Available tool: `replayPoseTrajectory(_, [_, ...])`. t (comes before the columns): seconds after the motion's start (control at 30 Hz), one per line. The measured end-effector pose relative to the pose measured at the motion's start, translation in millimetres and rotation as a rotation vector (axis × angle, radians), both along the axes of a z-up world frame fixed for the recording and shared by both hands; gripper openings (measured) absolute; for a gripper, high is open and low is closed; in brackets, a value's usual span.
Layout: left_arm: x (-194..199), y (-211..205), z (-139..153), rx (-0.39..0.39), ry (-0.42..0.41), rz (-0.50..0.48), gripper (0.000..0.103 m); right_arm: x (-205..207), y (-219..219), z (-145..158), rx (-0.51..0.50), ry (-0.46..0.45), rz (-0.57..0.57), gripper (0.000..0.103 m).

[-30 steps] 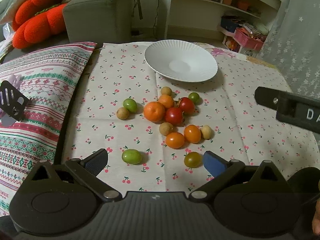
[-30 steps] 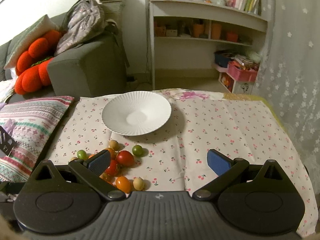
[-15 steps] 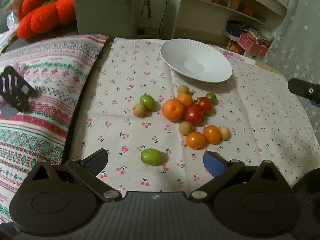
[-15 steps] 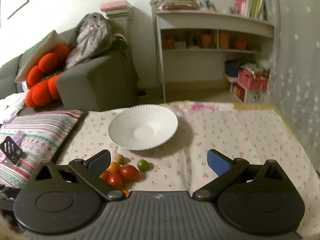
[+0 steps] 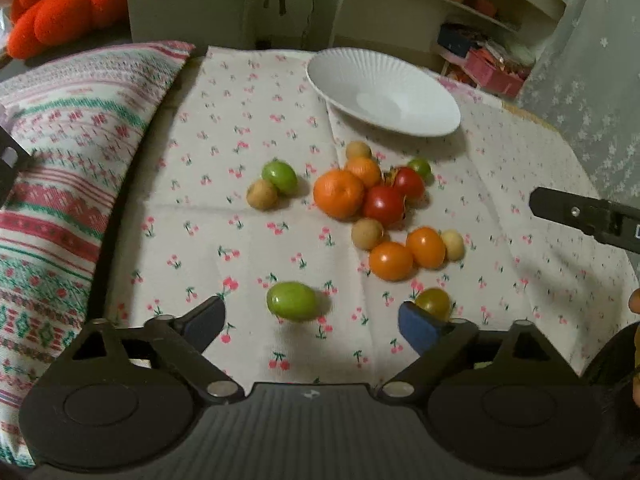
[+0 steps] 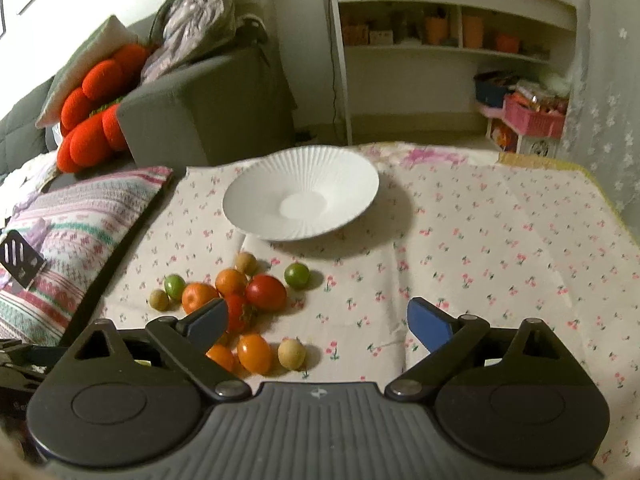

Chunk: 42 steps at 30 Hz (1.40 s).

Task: Organize fruits
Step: 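Grasp a green tomato with the left gripper while the right grasps a yellow tomato, then carry both held tomatoes up and over the white plate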

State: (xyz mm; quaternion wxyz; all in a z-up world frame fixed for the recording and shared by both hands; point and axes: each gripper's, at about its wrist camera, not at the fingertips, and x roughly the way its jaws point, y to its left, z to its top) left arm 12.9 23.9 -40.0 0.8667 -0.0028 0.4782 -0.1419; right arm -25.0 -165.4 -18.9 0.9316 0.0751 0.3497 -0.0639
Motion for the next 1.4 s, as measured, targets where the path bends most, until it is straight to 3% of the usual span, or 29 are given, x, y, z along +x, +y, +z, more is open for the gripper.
replayPoseTrajectory(0.17, [3,-2,-7,0.003,-0.002,-0.019,0.082,4,6,-16,0.035,0.049,0.036,0.083])
replayPoseTrajectory(0.47, [11,-8,-21,0.015,-0.002,-0.064,0.065,8,24,-40,0.053,0.12,0.116,0.075])
replayPoseTrajectory(0.57, [11,-10,-25,0.026,-0.008,-0.078,0.062,9,29,-49,0.067,0.146,0.137,0.068])
replayPoseTrajectory(0.87, [15,-10,-35,0.043,-0.01,-0.079,0.054,15,40,-63,0.078,0.18,0.183,0.06])
replayPoseTrajectory(1.03, [16,-12,-38,0.068,-0.024,-0.084,0.042,19,46,-71,0.077,0.202,0.202,0.051])
replayPoseTrajectory(1.1, [15,-12,-38,0.083,-0.035,-0.084,0.033,20,46,-73,0.077,0.206,0.208,0.048])
replayPoseTrajectory(1.2, [17,-11,-38,0.077,-0.033,-0.077,0.032,20,48,-75,0.062,0.205,0.215,0.037])
replayPoseTrajectory(1.23, [17,-11,-38,0.076,-0.033,-0.073,0.032,20,49,-75,0.055,0.206,0.221,0.029])
replayPoseTrajectory(1.4, [17,-9,-35,0.068,-0.033,-0.061,0.032,20,51,-73,0.027,0.193,0.226,0.028])
